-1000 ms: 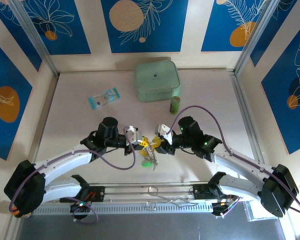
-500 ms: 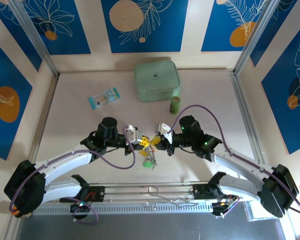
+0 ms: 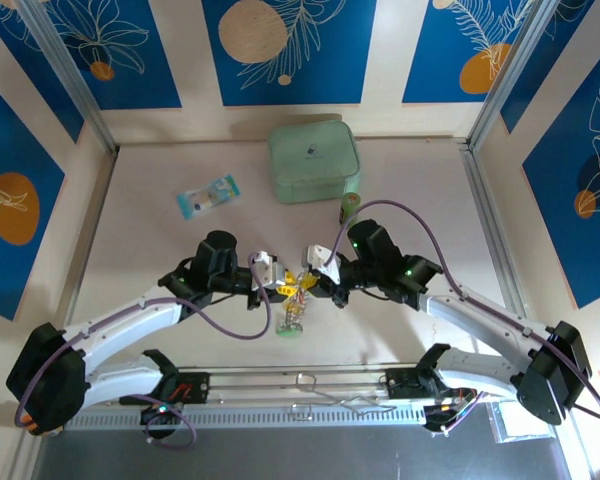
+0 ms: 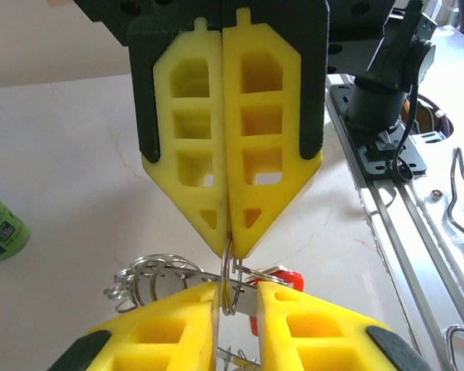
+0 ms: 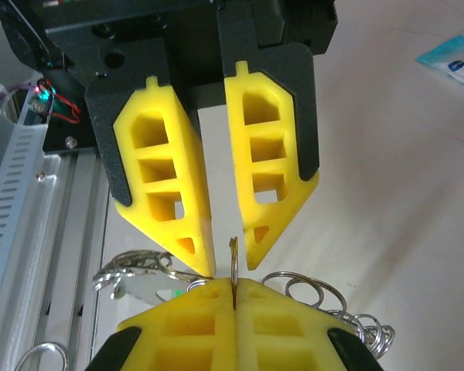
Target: Put the keys on the keyring
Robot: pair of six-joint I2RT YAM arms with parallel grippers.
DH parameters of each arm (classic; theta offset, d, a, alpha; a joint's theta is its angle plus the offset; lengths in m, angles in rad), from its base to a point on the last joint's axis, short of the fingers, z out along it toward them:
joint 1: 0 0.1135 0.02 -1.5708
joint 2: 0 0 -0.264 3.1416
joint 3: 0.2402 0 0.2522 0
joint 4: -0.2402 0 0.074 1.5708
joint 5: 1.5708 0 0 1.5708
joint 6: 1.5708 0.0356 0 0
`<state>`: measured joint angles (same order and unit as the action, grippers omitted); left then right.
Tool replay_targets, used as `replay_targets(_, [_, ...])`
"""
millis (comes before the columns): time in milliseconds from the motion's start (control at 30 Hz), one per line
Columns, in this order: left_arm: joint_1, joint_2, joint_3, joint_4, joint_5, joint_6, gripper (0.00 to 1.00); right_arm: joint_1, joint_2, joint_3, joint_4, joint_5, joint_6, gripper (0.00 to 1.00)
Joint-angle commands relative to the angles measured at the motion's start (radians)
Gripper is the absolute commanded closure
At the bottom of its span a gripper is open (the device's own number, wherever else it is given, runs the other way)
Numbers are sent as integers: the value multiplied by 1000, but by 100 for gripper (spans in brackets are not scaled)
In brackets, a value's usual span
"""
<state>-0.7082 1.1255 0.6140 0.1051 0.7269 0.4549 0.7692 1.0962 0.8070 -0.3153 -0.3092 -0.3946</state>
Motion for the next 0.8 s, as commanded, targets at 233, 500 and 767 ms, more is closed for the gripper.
replay_targets(233, [-10,-4,34,-38,18,26,87,57,67,118,-132,71,-93,100])
replay_targets(500, [-11,-3,29,-54,21,36,100,65,66,120,-98,59,-80,100])
replay_targets(767, [-11,-31,-35,92,17,-32,100,12,-42,-43,30,69,65,70])
